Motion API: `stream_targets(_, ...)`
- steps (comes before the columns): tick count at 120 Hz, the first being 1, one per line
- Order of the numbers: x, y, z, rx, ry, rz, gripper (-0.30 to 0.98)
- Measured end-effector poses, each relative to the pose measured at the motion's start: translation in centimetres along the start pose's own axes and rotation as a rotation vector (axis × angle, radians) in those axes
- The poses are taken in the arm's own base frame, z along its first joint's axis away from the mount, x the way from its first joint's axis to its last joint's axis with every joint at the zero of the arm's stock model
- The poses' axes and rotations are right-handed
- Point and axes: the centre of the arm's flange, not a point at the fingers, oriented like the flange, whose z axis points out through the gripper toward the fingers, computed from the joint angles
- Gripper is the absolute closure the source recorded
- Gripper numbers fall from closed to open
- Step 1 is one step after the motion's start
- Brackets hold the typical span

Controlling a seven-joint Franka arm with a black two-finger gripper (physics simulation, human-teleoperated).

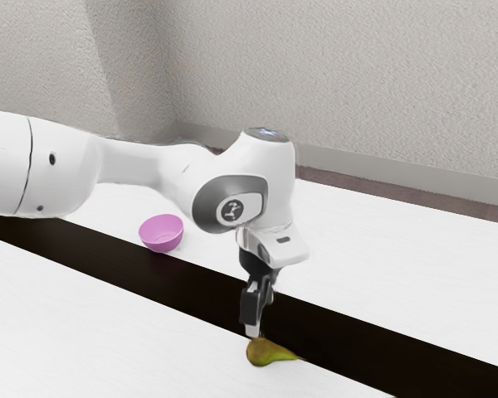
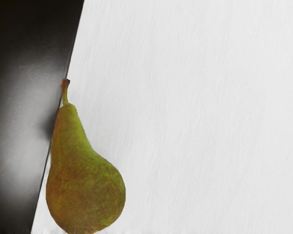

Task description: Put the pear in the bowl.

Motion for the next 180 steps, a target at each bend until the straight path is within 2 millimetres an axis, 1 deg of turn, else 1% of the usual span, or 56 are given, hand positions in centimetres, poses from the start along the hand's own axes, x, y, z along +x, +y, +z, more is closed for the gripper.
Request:
stream_targets(7, -1.1, -0.7, 0.8, -0.027, 0.025, -0.047, 0.00)
stream_targets(19, -1.6, -0.5, 2.7, -0.063, 0.034, -0.091, 0.00)
stream_targets(30, -1.7, -0.5, 3.7, -0.071, 0.021, -0.115, 0.00)
stream_targets(42, -1.6, -1.1, 4.9, -0.059, 0.015, -0.135, 0.00)
stream_targets(63, -1.2, -1.6, 5.7, -0.072, 0.042, -0.187, 0.00)
stream_targets(77, -3.0, -3.6, 6.9, -0.066, 0.022, -0.220, 0.00)
stream_targets(88, -3.6, -4.1, 7.6, -0.069, 0.012, -0.227, 0.00)
stream_targets(96, -3.5, -4.2, 8.1, -0.073, 0.008, -0.225, 0.00)
stream_targets(109, -3.4, -4.2, 8.3, -0.072, 0.010, -0.221, 0.00)
stream_targets(121, -2.3, -4.0, 8.2, -0.059, 0.020, -0.199, 0.00)
stream_targets(129, -1.6, -4.0, 8.7, -0.059, 0.021, -0.188, 0.00)
stream_targets(146, -1.0, -3.8, 8.9, -0.057, 0.025, -0.178, 0.00)
stream_targets(162, -0.9, -3.8, 9.3, -0.059, 0.022, -0.174, 0.00)
stream_targets(180, -1.1, -4.0, 10.5, -0.072, 0.009, -0.178, 0.00)
